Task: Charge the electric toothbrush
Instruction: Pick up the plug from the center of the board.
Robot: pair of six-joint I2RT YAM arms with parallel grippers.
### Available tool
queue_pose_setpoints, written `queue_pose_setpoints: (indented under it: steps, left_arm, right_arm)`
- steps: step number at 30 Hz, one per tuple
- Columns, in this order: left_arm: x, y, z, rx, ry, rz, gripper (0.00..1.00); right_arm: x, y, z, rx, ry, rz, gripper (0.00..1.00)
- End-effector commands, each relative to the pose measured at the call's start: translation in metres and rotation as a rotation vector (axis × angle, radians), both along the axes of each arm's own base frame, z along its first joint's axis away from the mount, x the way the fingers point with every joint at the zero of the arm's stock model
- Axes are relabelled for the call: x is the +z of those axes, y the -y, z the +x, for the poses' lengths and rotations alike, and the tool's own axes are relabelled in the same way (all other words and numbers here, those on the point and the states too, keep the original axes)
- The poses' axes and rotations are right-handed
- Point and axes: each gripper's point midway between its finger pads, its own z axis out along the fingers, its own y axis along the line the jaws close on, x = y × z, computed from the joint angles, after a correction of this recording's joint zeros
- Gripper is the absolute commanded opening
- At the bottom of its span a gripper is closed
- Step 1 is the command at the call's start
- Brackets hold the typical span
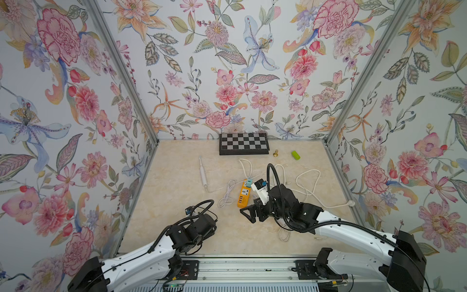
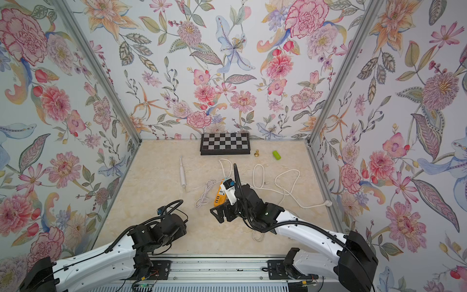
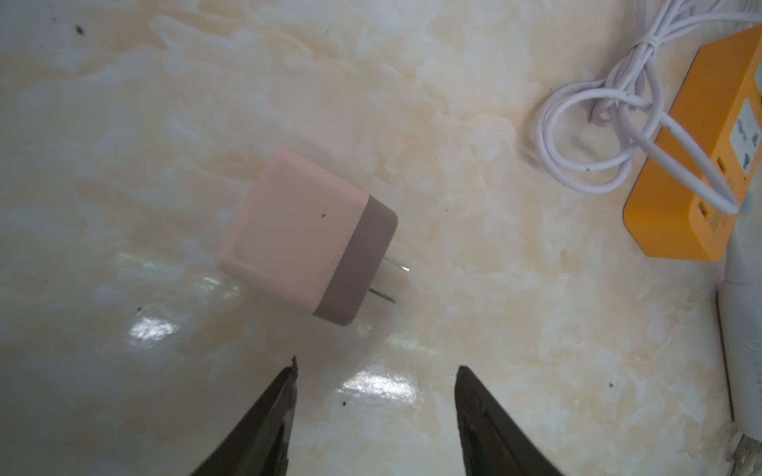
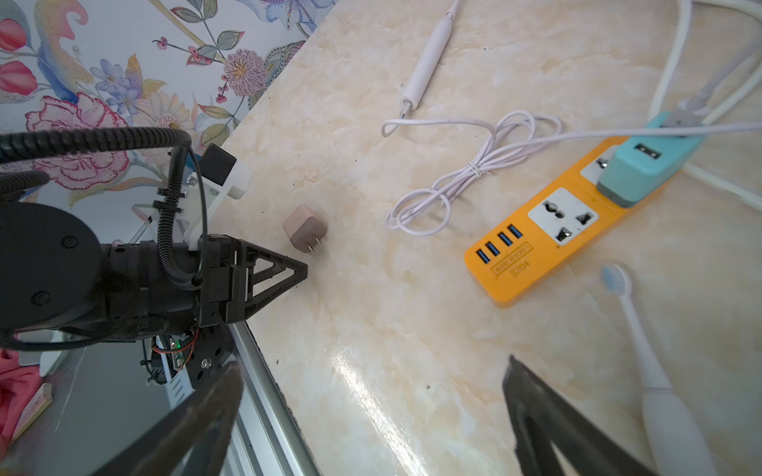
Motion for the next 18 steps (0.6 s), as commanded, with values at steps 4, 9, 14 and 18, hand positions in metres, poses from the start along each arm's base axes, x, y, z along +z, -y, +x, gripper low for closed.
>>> queue_pose_setpoints:
  steps: [4,9,14,18]
  left_arm:
    - [-0.002,-0.017,0.019,0.114,0.052,0.026,0.64]
    - [-0.004,-0.033,0.034,0.119,0.052,0.055,0.64]
    - [0.001,-0.019,0.05,0.042,0.072,0.055,0.63]
    - [-0.001,-0.018,0.057,-0.025,0.033,0.159,0.59]
  right_arm:
    - [0.008,-0.003,0.004,0.001,0.055,0.013,0.99]
    - [0.006,-0.008,0.001,0.025,0.032,0.025,0.96]
    - [0.004,-0.006,0.006,-0.013,0.022,0.031,1.0]
    - [0.006,-0.003,0.009,-0.039,0.013,0.05,1.0]
